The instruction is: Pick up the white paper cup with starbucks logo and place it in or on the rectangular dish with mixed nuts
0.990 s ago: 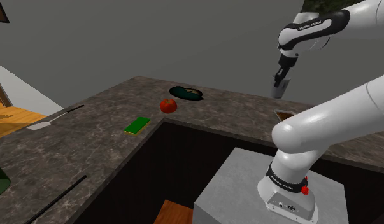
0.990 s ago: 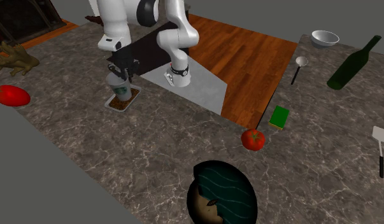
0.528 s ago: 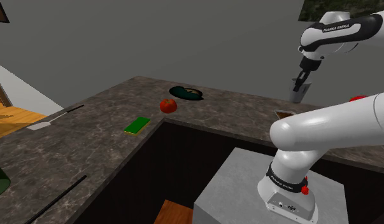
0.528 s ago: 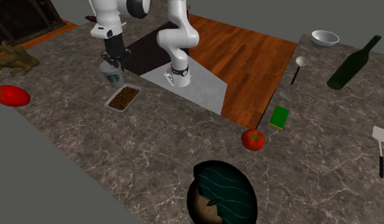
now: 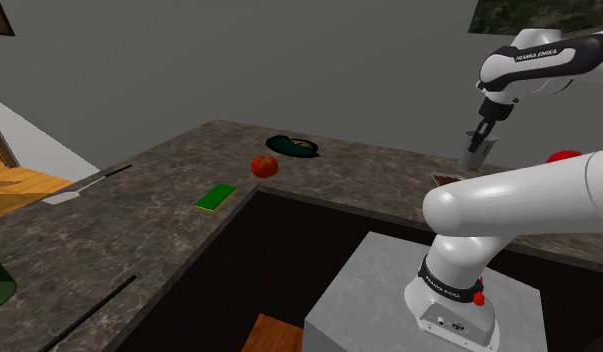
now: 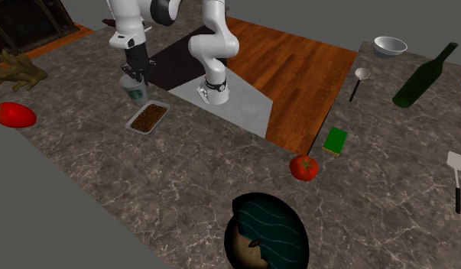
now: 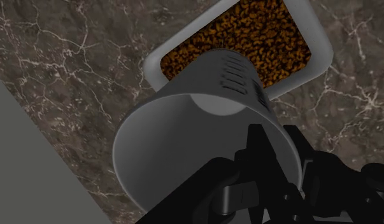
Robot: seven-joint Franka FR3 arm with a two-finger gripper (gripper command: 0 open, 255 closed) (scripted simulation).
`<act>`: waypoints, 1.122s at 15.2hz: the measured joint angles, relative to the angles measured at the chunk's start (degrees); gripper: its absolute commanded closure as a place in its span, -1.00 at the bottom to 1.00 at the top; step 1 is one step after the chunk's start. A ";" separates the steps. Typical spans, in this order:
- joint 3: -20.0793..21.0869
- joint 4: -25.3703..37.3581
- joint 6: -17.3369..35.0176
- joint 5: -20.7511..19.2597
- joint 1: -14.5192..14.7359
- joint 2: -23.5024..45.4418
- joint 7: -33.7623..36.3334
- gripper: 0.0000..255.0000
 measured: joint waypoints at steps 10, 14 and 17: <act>-3.97 -5.70 8.13 -2.96 -0.46 2.32 0.43 1.00; -5.75 -7.94 11.64 -4.31 -0.67 3.57 0.58 1.00; -5.90 -8.14 12.11 -4.40 -0.57 3.83 0.72 1.00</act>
